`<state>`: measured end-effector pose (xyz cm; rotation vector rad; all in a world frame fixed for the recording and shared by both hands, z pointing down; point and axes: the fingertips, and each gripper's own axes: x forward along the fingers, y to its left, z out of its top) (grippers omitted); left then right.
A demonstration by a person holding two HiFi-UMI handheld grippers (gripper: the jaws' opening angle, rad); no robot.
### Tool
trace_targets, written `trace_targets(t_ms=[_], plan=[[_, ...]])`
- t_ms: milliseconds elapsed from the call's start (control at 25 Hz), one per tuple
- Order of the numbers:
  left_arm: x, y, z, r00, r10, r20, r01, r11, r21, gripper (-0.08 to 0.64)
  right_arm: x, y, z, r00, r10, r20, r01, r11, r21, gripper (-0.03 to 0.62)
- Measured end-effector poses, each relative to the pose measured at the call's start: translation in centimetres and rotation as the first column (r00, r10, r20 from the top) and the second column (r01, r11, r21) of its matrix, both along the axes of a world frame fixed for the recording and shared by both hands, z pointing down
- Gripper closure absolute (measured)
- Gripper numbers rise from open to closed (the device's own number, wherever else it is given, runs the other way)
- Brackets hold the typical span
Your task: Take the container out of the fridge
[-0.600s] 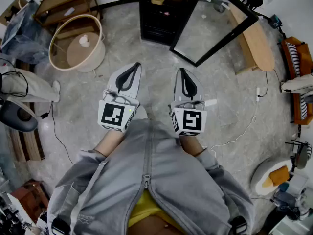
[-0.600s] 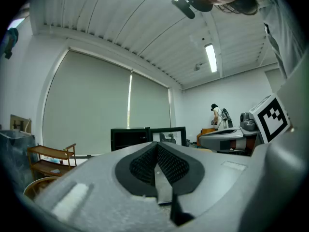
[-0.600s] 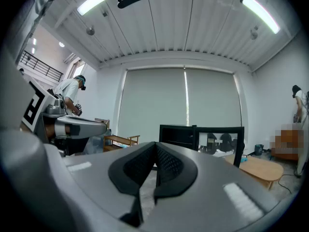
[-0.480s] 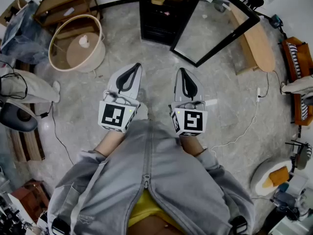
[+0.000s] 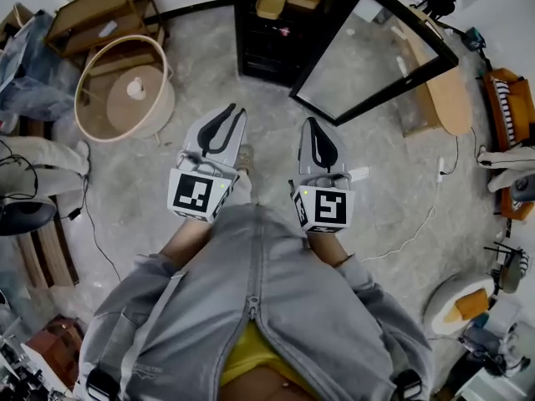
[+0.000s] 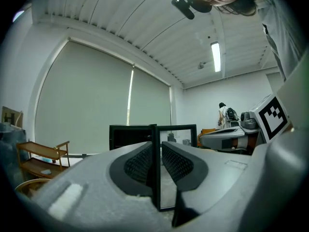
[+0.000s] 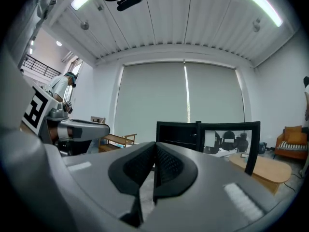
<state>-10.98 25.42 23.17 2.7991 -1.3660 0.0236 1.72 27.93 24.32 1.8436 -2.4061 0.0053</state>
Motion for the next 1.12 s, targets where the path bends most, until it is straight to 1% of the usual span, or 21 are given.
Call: trace_targets(t_ms=[120,240,320,440,560,800,840,1000,1120], plan=[[0.0,-4.4,0.6,1.000,0.015,0.006,-0.015,1.000,-0.007,0.448,-0.2,-4.0,0.5,1.000,0.010,-0.007,-0.010,1.000,-0.013,0.592],[-0.1,-8.8,1.4,0.999,0.037,0.013,-0.037,0.999,-0.016,0.445,-0.6,-7.9,1.1,1.000,0.020,-0.017,-0.021,0.999,-0.027,0.592],[0.1,-11.4,1.8,0.998,0.056,0.016,-0.056,0.998,-0.019,0.430,-0.6,-10.3,1.5,0.999,0.031,-0.013,-0.031,0.999,-0.032,0.592],[0.6,-14.7,2.3,0.996,0.093,0.012,-0.093,0.995,-0.025,0.426,-0.3,-13.4,2.0,0.999,0.053,-0.006,-0.053,0.998,-0.040,0.592],[1.0,-17.7,3.0,0.992,0.125,0.011,-0.125,0.991,-0.039,0.396,-0.1,-16.1,2.5,0.997,0.078,-0.008,-0.078,0.996,-0.051,0.592],[1.5,-21.2,3.8,0.988,0.152,-0.005,-0.152,0.987,-0.056,0.394,0.1,-19.0,2.8,0.995,0.094,-0.010,-0.095,0.994,-0.054,0.592],[1.5,-21.6,3.9,0.988,0.152,-0.009,-0.152,0.987,-0.060,0.381,0.1,-19.2,2.9,0.995,0.096,-0.011,-0.097,0.993,-0.060,0.592],[1.6,-22.7,5.0,0.989,0.150,-0.022,-0.151,0.983,-0.100,0.376,0.4,-20.1,3.5,0.995,0.099,-0.024,-0.101,0.991,-0.089,0.592],[1.9,-23.7,5.7,0.989,0.149,-0.025,-0.151,0.982,-0.111,0.376,0.8,-21.2,3.9,0.994,0.100,-0.032,-0.103,0.990,-0.094,0.592]])
